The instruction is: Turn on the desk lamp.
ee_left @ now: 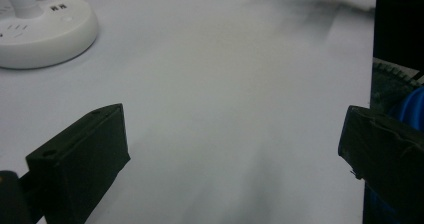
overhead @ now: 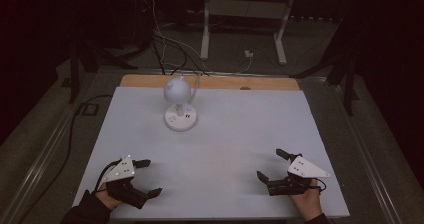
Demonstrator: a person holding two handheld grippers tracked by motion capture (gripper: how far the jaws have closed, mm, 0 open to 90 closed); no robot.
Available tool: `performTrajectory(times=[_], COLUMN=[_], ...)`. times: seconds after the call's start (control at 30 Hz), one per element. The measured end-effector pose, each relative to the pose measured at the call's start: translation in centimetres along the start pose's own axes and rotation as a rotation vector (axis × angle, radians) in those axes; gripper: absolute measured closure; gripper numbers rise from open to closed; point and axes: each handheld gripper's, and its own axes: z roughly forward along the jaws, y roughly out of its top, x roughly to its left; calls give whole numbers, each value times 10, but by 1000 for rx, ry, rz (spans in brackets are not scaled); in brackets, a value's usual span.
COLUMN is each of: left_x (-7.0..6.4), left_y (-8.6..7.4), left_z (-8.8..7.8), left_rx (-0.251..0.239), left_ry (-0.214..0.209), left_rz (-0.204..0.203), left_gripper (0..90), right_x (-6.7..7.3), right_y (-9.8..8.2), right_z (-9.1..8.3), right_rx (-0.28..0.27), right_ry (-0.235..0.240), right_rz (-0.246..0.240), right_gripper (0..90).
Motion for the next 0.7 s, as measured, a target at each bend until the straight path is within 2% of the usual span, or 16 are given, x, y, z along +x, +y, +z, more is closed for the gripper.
performTrajectory(times=[0.27, 0.5, 0.7], left_x=[-3, -4, -4], left_y=[6, 10, 14], left_z=[-3, -4, -5], left_rx=[-6, -14, -41], left_ry=[-2, -5, -5], left_rz=[13, 3, -14], left_gripper=[2, 2, 2], right_x=[1, 2, 2], right_y=[1, 1, 1], right_z=[0, 0, 0], right_rx=[-11, -15, -10], right_ry=[-5, -12, -4], right_rz=[1, -11, -4], right_gripper=[0, 0, 0])
